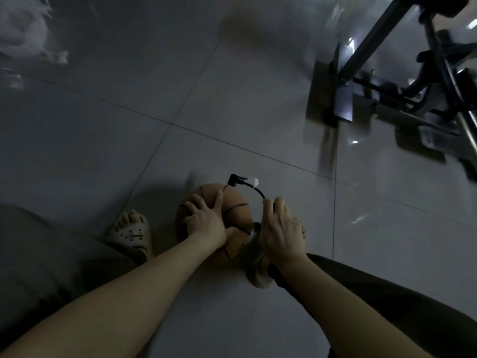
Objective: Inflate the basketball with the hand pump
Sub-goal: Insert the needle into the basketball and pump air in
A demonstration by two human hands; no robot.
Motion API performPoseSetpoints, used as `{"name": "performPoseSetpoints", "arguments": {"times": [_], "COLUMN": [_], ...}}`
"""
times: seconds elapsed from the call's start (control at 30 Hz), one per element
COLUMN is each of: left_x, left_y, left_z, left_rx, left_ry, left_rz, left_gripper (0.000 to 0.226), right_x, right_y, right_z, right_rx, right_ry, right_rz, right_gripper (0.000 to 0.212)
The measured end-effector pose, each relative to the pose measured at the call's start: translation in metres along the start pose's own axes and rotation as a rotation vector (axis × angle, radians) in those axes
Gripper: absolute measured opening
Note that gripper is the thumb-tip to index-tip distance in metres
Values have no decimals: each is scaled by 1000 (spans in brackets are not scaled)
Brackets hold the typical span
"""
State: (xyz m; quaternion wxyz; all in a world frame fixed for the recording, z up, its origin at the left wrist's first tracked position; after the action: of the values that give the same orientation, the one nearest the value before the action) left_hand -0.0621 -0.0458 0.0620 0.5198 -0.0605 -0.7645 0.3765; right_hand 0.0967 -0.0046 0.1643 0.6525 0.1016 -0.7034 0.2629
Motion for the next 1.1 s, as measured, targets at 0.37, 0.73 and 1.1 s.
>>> {"name": "performPoseSetpoints", "arguments": {"times": [0.37,0.73,1.1], "left_x": [4,2,5], "left_y": [4,-3,3], "left_z": [1,-4,-3], "left_rx": [-6,-33,-33], "left_ry": [5,28,-14], "left_rz": [-5,-7,-1], "left_gripper": [114,112,114], "right_x": [3,86,7], "right_y": [3,-13,25], "right_z": [-23,-20,-43], "right_rx": [-40,102,70], "right_ry": [240,271,156], "right_rz": [54,-33,-9], "right_gripper": [29,23,12]}}
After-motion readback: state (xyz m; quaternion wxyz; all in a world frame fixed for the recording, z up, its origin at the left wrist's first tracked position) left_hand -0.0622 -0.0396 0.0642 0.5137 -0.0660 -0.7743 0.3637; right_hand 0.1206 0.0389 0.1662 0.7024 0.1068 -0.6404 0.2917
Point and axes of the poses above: each hand's wrist, its own y-axis towards the middle knuckle, its own x-axis out of the back of the hand, z = x × y, the point moved 8 cm from there along y, towards the middle knuckle, and after that the axes turned 9 degrees about z, right-handed, at the moved point
